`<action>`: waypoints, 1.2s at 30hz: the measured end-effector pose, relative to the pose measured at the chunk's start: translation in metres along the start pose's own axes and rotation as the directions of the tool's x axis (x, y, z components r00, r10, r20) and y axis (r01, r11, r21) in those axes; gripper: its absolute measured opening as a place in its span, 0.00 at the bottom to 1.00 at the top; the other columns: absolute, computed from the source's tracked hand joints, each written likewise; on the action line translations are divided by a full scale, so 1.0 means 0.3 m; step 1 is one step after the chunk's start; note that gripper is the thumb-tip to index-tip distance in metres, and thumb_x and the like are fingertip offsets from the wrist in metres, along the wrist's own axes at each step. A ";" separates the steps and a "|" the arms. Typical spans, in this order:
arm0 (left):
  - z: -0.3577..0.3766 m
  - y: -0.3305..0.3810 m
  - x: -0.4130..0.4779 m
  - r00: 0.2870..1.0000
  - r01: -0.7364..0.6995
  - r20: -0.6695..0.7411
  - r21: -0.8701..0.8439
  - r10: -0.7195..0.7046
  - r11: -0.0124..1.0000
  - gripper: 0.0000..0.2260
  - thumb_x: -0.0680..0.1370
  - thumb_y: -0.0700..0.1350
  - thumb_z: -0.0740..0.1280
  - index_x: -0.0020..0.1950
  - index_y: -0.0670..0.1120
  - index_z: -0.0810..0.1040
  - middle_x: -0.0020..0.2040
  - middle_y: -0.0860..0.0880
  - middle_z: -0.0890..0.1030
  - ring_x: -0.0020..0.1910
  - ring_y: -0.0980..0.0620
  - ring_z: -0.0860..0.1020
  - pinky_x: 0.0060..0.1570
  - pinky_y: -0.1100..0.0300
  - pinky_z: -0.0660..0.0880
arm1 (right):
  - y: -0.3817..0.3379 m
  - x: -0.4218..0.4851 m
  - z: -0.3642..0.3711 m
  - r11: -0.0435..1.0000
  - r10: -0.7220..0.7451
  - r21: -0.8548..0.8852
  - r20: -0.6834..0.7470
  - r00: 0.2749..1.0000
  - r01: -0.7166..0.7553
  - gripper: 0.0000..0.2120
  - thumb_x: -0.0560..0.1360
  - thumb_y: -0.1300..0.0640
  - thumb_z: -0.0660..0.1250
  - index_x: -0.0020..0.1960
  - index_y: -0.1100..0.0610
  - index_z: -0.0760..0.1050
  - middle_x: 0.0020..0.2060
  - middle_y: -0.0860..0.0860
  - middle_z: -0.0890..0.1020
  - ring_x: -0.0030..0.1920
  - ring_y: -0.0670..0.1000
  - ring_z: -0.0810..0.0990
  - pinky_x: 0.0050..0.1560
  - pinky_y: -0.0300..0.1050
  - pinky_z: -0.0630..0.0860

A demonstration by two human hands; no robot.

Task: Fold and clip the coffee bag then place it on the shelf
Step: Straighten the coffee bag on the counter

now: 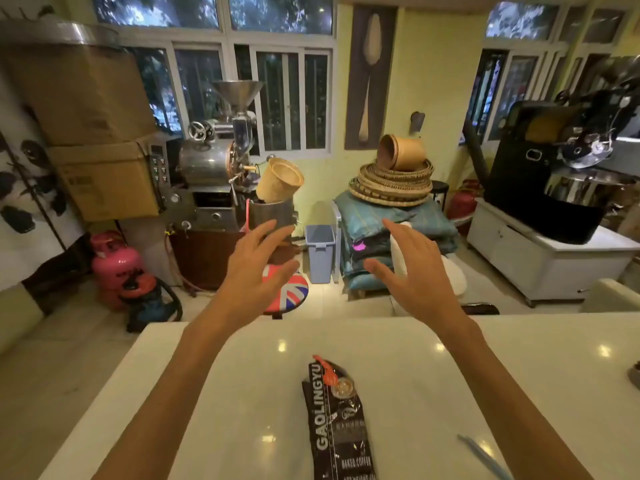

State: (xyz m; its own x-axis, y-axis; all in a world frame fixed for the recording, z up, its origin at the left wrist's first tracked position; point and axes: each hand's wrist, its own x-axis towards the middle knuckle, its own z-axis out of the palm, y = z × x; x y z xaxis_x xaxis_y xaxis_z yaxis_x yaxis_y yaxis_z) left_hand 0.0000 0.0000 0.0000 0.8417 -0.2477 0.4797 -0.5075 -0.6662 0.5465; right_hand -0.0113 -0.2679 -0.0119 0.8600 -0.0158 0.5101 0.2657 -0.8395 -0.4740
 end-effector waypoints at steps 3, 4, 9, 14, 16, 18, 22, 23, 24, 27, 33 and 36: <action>0.125 -0.062 -0.183 0.983 0.170 0.088 -0.099 -0.162 0.980 0.25 0.79 0.56 0.63 0.75 0.60 0.60 0.77 0.55 0.61 0.75 0.52 0.58 0.74 0.43 0.60 | 0.047 -0.177 0.109 0.951 0.139 0.271 0.053 0.989 -0.148 0.37 0.72 0.31 0.60 0.77 0.47 0.61 0.75 0.49 0.68 0.74 0.51 0.65 0.73 0.53 0.64; 0.169 -0.074 -0.263 0.954 0.274 0.159 -0.115 -0.255 0.955 0.26 0.79 0.57 0.62 0.75 0.60 0.59 0.78 0.55 0.60 0.76 0.52 0.57 0.75 0.44 0.59 | 0.064 -0.258 0.153 0.919 0.201 0.324 0.110 0.973 -0.226 0.37 0.72 0.32 0.60 0.77 0.46 0.61 0.75 0.49 0.67 0.74 0.50 0.65 0.73 0.51 0.63; 0.355 -0.180 -0.551 0.840 0.510 0.316 -0.178 -0.442 0.842 0.25 0.79 0.56 0.62 0.75 0.56 0.63 0.76 0.54 0.64 0.74 0.53 0.62 0.73 0.48 0.62 | 0.172 -0.592 0.360 0.722 0.436 0.458 0.282 0.855 -0.519 0.30 0.76 0.36 0.60 0.75 0.45 0.64 0.67 0.47 0.74 0.66 0.46 0.73 0.67 0.47 0.67; 0.494 -0.204 -0.602 0.709 0.705 0.377 -0.376 -0.596 0.601 0.12 0.80 0.50 0.63 0.62 0.48 0.75 0.60 0.46 0.79 0.59 0.45 0.79 0.55 0.53 0.79 | 0.187 -0.700 0.451 0.467 0.571 0.505 0.454 0.684 -0.726 0.16 0.80 0.45 0.60 0.64 0.49 0.75 0.60 0.54 0.82 0.58 0.52 0.81 0.58 0.47 0.78; 0.549 -0.184 -0.586 0.638 0.769 0.478 -0.424 -0.604 0.478 0.14 0.79 0.51 0.64 0.62 0.46 0.75 0.59 0.44 0.80 0.55 0.46 0.81 0.47 0.57 0.81 | 0.152 -0.713 0.480 0.381 0.546 0.499 0.558 0.625 -0.778 0.17 0.79 0.44 0.60 0.61 0.53 0.77 0.56 0.53 0.84 0.54 0.52 0.84 0.54 0.46 0.81; 0.590 -0.162 -0.577 0.631 0.772 0.492 -0.474 -0.600 0.423 0.14 0.78 0.51 0.67 0.61 0.46 0.75 0.57 0.46 0.80 0.54 0.49 0.82 0.42 0.62 0.79 | 0.104 -0.732 0.503 0.283 0.548 0.542 0.586 0.597 -0.791 0.15 0.79 0.46 0.63 0.60 0.53 0.76 0.53 0.53 0.86 0.50 0.52 0.87 0.51 0.49 0.83; 0.600 -0.169 -0.575 0.681 0.721 0.397 -0.510 -0.615 0.469 0.09 0.76 0.49 0.70 0.52 0.46 0.77 0.52 0.48 0.83 0.53 0.48 0.82 0.50 0.54 0.81 | 0.061 -0.764 0.509 0.193 0.585 0.628 0.543 0.602 -0.754 0.12 0.80 0.47 0.62 0.59 0.51 0.75 0.51 0.54 0.86 0.49 0.55 0.87 0.53 0.56 0.83; 0.597 -0.179 -0.577 0.685 0.716 0.384 -0.513 -0.619 0.474 0.07 0.76 0.47 0.70 0.50 0.45 0.77 0.51 0.47 0.83 0.53 0.47 0.82 0.52 0.51 0.81 | 0.063 -0.767 0.503 0.205 0.592 0.634 0.526 0.611 -0.745 0.12 0.80 0.47 0.62 0.58 0.52 0.76 0.50 0.54 0.86 0.50 0.55 0.87 0.54 0.57 0.83; 0.590 -0.186 -0.579 0.693 0.708 0.369 -0.514 -0.620 0.484 0.06 0.77 0.47 0.70 0.48 0.45 0.77 0.50 0.48 0.83 0.53 0.47 0.82 0.53 0.49 0.81 | 0.068 -0.767 0.496 0.230 0.596 0.635 0.507 0.622 -0.738 0.12 0.79 0.47 0.62 0.56 0.53 0.77 0.50 0.54 0.86 0.50 0.55 0.87 0.55 0.57 0.82; 0.578 -0.188 -0.592 0.723 0.676 0.358 -0.543 -0.590 0.498 0.06 0.77 0.46 0.69 0.48 0.44 0.77 0.50 0.49 0.84 0.53 0.49 0.81 0.51 0.55 0.81 | 0.072 -0.765 0.478 0.287 0.600 0.634 0.466 0.650 -0.718 0.10 0.78 0.50 0.65 0.54 0.55 0.79 0.48 0.53 0.87 0.49 0.53 0.87 0.53 0.54 0.83; 0.542 -0.173 -0.597 0.725 0.677 0.365 -0.532 -0.584 0.509 0.09 0.77 0.44 0.69 0.46 0.39 0.73 0.48 0.49 0.85 0.51 0.47 0.84 0.42 0.61 0.80 | 0.070 -0.748 0.459 0.335 0.546 0.641 0.465 0.697 -0.690 0.04 0.77 0.57 0.69 0.51 0.54 0.81 0.45 0.51 0.88 0.47 0.51 0.87 0.47 0.44 0.84; 0.494 -0.165 -0.549 0.745 0.663 0.342 -0.473 -0.573 0.580 0.07 0.77 0.43 0.69 0.49 0.42 0.73 0.51 0.48 0.82 0.56 0.43 0.81 0.55 0.50 0.79 | 0.083 -0.752 0.464 0.333 0.579 0.661 0.420 0.699 -0.673 0.06 0.75 0.58 0.72 0.51 0.56 0.80 0.46 0.52 0.88 0.47 0.53 0.87 0.46 0.46 0.84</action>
State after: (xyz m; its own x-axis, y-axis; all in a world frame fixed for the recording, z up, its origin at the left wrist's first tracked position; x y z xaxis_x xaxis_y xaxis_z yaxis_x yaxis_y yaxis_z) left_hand -0.0863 -0.0304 -0.2077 0.9807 -0.0439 -0.1904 0.1766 -0.2180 0.9598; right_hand -0.1380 -0.2096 -0.2388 0.9380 -0.2686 -0.2193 -0.2022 0.0900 -0.9752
